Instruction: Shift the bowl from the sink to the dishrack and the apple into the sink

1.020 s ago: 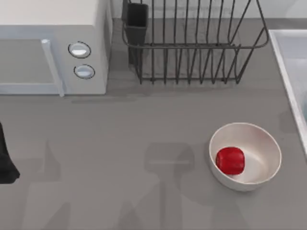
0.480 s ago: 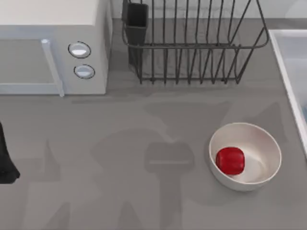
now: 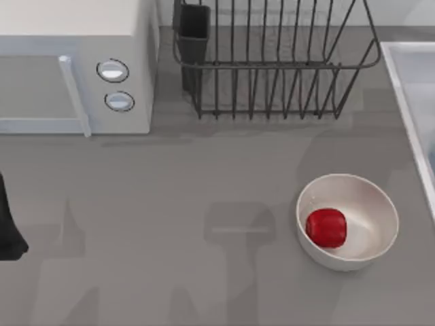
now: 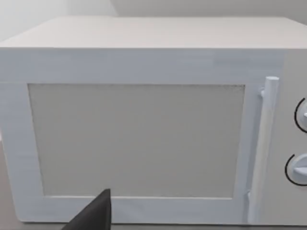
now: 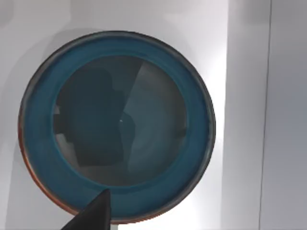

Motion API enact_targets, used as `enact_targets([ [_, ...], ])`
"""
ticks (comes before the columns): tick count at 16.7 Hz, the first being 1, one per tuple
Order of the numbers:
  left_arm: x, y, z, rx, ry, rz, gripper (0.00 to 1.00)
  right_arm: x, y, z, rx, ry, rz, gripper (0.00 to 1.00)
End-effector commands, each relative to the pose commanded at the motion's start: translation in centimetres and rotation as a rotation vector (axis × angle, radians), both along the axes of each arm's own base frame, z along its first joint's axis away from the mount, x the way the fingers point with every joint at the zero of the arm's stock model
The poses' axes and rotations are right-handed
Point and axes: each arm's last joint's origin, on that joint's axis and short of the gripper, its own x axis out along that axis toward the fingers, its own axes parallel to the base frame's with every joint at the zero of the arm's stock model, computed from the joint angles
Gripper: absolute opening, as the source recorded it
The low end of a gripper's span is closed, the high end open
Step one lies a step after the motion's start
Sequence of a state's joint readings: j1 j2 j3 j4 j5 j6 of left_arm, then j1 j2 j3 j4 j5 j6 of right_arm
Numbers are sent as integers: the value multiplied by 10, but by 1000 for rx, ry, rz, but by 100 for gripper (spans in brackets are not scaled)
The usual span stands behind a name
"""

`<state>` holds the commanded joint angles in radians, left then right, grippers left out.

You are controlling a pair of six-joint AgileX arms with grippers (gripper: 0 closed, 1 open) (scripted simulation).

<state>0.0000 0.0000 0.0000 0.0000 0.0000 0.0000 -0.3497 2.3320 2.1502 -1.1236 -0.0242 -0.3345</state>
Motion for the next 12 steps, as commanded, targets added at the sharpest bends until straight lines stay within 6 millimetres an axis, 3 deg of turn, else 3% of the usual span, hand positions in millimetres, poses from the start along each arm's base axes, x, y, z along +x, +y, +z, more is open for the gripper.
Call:
enact_targets([
  [3, 0, 0, 0, 0, 0, 0, 100, 12, -17, -42, 40, 108, -5, 100],
  [5, 0, 0, 0, 0, 0, 0, 100, 15, -23, -58, 57, 149, -8, 100],
  [12, 0, 0, 0, 0, 0, 0, 100, 17, -22, -65, 61, 161, -5, 100],
])
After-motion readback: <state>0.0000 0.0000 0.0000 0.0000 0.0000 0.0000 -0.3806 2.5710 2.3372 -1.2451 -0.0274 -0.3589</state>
